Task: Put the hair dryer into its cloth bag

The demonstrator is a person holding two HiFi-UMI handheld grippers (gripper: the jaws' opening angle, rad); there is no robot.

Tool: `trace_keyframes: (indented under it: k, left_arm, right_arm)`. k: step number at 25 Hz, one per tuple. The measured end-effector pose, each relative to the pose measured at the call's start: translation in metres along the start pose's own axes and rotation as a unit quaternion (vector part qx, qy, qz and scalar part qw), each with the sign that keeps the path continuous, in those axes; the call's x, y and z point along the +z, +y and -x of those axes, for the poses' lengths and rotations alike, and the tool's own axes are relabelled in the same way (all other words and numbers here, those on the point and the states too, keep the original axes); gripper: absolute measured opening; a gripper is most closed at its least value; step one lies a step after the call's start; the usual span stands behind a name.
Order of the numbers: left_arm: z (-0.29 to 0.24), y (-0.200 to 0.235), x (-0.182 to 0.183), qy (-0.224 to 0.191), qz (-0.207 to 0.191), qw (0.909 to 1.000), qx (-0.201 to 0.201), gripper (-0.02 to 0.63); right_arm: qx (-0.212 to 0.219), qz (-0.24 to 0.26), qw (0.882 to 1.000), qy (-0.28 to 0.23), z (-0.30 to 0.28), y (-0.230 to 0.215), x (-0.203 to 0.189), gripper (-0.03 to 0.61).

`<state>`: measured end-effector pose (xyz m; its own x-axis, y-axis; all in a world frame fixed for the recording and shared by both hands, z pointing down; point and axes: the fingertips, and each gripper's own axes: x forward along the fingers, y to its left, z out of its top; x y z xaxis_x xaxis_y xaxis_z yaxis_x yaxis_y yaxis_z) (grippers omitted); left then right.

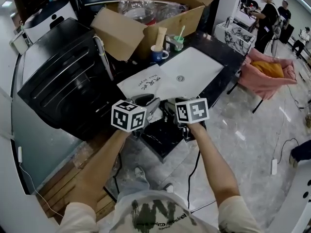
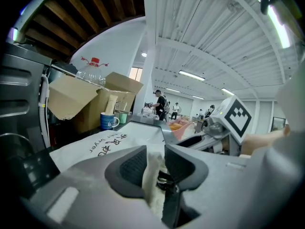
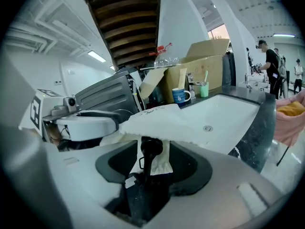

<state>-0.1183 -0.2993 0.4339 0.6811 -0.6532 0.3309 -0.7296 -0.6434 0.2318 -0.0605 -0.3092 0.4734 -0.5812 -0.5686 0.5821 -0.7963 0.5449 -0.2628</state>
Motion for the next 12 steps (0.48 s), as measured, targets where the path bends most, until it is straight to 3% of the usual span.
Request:
trace_keyframes:
  k: [12]
  left_arm:
    - [0.030, -0.011, 0.014, -0.020, -0.019, 0.9971, 0.070, 0.112]
  right_arm:
    - [-0.013, 0.037, 0.998, -0.052, 0.043, 0.010, 0.015, 0.131]
